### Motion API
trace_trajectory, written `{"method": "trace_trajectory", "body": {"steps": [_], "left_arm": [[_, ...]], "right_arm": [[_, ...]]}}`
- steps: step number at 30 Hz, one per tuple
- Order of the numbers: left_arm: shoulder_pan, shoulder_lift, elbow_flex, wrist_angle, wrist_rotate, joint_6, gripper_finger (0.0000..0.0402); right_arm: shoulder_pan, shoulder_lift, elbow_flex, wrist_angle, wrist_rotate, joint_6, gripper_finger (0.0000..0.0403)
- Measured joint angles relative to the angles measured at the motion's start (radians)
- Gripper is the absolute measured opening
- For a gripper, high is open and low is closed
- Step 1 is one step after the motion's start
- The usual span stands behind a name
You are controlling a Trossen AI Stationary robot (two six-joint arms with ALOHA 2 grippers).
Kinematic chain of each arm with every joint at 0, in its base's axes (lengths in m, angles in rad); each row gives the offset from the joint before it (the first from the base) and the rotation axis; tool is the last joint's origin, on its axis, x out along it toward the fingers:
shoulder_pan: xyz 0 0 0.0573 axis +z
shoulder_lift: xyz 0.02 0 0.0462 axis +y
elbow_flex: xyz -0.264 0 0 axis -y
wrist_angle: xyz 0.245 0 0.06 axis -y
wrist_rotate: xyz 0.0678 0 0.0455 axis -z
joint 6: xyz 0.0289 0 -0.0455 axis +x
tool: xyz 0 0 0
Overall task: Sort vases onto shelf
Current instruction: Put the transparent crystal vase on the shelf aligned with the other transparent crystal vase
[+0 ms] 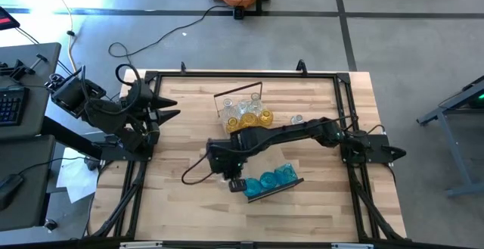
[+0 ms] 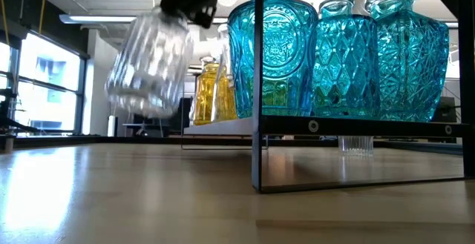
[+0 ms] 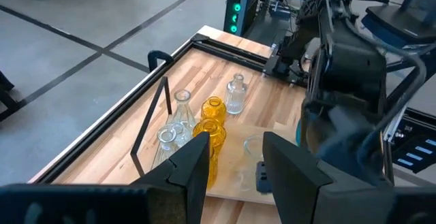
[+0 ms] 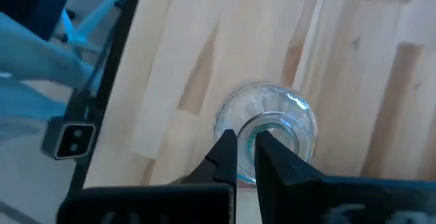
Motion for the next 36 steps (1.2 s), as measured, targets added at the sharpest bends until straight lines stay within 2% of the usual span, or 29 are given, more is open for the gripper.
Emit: {"method": "trace_trajectory", "body": {"steps": [11,28,33,36], "left_arm": [[0.000,0.000,0.000,0.000,-0.002,0.001,0.0127],[0.000,0.000,0.000,-0.002,-0.002,0.001,0.0127],[0.000,0.000,0.000,-0.003,-0.002,0.001,0.0127],[0.000,0.000,0.000,-0.003,-0.002,0.001,0.0127]], "right_arm": [[-0.016,-0.118,0.002,0.040,0.000,0.035,0.0001],[-0.043,-0.352,0.003,-0.092,0.008,0.089,0.0001],[-0.047,-0.416,0.003,-0.190,0.021,0.122,0.0001],[-0.047,-0.440,0.003,-0.307,0.109,0.125,0.0000]]}}
